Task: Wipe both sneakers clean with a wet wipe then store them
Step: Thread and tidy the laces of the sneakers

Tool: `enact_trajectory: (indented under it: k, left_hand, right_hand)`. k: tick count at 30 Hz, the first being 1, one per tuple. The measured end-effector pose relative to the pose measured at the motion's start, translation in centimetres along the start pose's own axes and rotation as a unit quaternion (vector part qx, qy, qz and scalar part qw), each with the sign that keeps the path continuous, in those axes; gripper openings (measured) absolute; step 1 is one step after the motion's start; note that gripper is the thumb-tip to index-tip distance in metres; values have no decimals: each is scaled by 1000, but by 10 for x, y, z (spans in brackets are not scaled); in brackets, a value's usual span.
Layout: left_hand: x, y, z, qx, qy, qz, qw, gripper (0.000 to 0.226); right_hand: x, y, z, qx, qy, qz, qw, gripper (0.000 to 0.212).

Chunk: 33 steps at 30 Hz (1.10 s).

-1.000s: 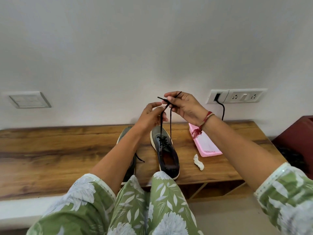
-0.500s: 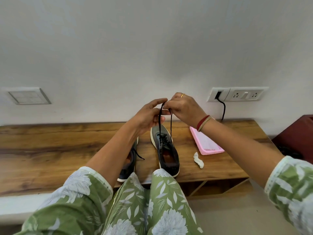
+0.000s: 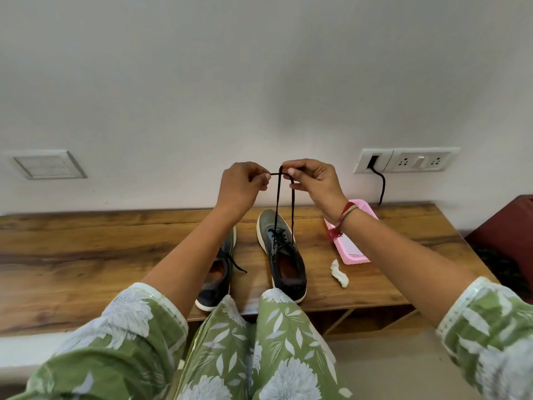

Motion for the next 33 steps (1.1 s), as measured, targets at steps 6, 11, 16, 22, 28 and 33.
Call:
enact_trajectory:
  k: [6, 11, 16, 22, 28, 33]
  left_hand:
    - [-8, 5, 17, -77, 65, -46, 994, 9]
    - [1, 6, 33, -267, 370, -8, 890, 9]
    - [8, 10, 43, -307, 588, -31, 748, 21]
    - [26, 7, 48, -277, 601, -24, 749, 28]
    - [14, 1, 65, -56, -39, 118, 991, 12]
    - [23, 4, 82, 56, -332, 276, 900, 21]
  right_hand:
    - [-21, 2, -14, 59, -67, -78, 993, 15]
    - [-29, 3, -24, 115, -185, -95, 971, 15]
    - [-30, 0, -31, 169, -339, -138, 915, 28]
    - [-31, -13, -41, 162, -188, -121, 961, 25]
    - [-47, -9, -65, 26, 672, 296, 678, 36]
    - [-60, -1, -82, 107, 495, 226, 832, 30]
Point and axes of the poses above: each hand's wrist, its own y-axis away from the middle knuckle, its own x-axis out of the palm, z = x × y, the point moved 2 cm from there along -y, towards the middle knuckle, and after that the axes turned 7 degrees about z, right-handed, at the moved point
